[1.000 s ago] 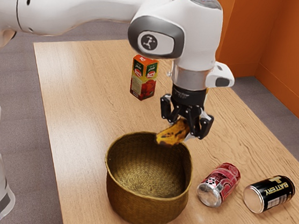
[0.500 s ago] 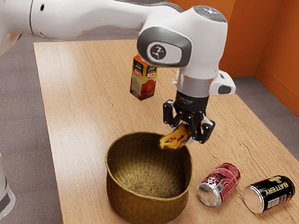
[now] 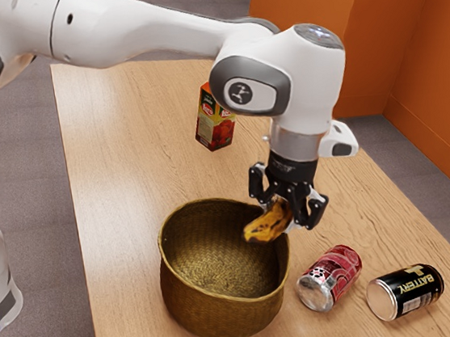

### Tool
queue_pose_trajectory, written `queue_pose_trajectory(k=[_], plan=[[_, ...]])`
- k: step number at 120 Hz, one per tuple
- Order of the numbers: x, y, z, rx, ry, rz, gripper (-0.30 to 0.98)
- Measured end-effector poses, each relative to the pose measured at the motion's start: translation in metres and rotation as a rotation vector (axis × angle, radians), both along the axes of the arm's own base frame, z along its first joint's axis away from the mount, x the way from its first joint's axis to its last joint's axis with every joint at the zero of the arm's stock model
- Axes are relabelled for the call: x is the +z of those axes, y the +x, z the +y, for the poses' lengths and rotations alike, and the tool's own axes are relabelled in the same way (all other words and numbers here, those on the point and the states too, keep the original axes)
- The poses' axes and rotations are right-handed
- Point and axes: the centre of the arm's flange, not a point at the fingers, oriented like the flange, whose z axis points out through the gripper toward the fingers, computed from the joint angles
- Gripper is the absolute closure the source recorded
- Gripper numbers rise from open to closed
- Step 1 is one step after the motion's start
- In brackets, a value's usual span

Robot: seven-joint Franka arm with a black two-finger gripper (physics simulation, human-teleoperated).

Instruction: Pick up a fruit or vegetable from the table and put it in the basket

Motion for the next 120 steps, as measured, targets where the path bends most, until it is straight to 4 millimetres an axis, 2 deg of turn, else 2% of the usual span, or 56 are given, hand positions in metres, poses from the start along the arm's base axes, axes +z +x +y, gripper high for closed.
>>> queue_pose_trajectory(k=[17,36,60,84,100,120], plan=[[-0.006,-0.006,-0.015,-0.006,0.001,0.004,0.23],[-0.007,-0.004,-0.012,0.020,-0.001,0.000,0.08],[-0.006,0.001,-0.004,0.054,-0.002,-0.005,0.02],[0.006,-0.005,-0.006,0.063,-0.004,-0.027,0.00],[0.007,-0.008,-0.010,0.062,-0.003,-0.026,0.00],[0.032,-0.015,-0.008,0.072,-0.007,-0.062,0.00]])
